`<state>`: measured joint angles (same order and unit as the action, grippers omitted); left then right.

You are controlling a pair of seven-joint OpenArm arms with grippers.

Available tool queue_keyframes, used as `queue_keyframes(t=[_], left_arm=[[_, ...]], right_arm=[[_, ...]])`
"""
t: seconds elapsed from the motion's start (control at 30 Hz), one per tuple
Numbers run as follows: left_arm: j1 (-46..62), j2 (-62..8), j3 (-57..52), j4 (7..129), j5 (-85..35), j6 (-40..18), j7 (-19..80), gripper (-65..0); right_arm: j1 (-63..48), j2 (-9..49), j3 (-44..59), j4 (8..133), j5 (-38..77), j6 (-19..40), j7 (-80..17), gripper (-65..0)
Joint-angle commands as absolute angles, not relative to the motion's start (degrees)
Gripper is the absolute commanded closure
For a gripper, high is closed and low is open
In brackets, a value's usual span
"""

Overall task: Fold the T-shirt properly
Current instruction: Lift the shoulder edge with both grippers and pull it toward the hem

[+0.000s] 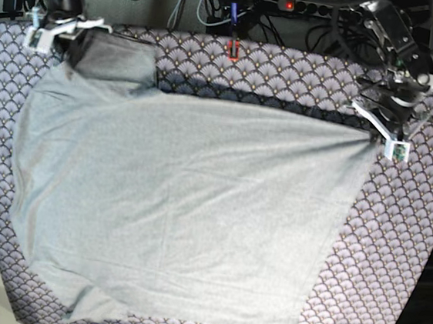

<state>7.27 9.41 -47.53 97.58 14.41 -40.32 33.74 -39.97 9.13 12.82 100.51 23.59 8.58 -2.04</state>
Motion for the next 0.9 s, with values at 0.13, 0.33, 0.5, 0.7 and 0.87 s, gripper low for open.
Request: queue_keyframes(t=[0.13,0.33,0.5,0.7,0.87], left_arm=[[4.9,9.0,-47.4,100.6,14.5,-40.0,32.9,0.0],[2.2,9.0,-47.4,100.1,14.5,-40.0,33.0,0.0],[1.3,9.0,-44.4,100.1,14.5,-40.0,33.0,0.0],[0.5,9.0,-40.0,100.0,15.5,-40.0,33.0,0.0],[-4.4,9.0,-39.8,98.5,21.8,-40.0,37.1,0.0]], right_arm=[[-39.9,11.4,14.1,105.1,23.7,8.9,-0.9,0.0],[-33.6,12.9,14.2,106.4,23.7,8.9,-5.8,0.0],[-26.9,14.5,14.2,106.4,23.7,8.9,-12.4,0.0],[-19.3,16.0,14.2,106.3,23.6,8.9,-18.2,0.0],[-13.8,17.3,14.2,105.9,23.6,8.9,-21.8,0.0]])
